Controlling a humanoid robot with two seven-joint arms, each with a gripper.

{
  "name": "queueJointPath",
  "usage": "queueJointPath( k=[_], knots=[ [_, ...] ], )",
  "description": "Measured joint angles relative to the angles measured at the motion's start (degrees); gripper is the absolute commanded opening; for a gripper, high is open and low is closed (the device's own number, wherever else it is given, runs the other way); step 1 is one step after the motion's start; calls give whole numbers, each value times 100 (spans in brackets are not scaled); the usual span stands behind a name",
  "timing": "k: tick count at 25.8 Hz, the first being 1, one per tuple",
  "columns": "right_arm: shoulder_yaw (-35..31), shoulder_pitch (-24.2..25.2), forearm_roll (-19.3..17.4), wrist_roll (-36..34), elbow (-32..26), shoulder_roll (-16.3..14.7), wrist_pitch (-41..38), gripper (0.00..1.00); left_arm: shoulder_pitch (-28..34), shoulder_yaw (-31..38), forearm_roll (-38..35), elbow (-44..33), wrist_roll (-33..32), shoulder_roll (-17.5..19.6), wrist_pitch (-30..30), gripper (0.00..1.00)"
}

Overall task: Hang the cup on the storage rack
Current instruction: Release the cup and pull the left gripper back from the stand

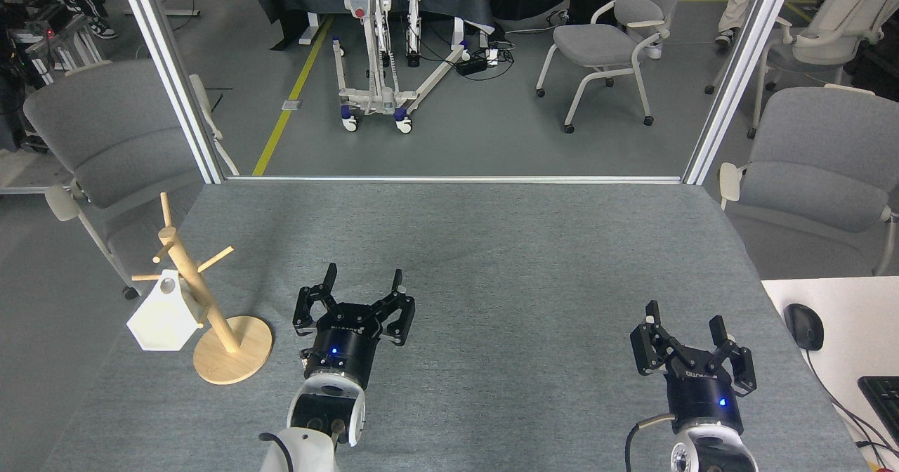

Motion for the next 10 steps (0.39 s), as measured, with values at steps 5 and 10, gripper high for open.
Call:
queueJointPath(
  k=[5, 10],
  knots=[
    [-5, 0, 0, -17, 0, -7, 0, 99, 309, 6, 35, -174, 17, 14, 17, 99],
    [-4, 0, 0, -36, 3, -9, 3, 99, 474, 11, 38, -218, 34, 24, 25, 99]
  ],
)
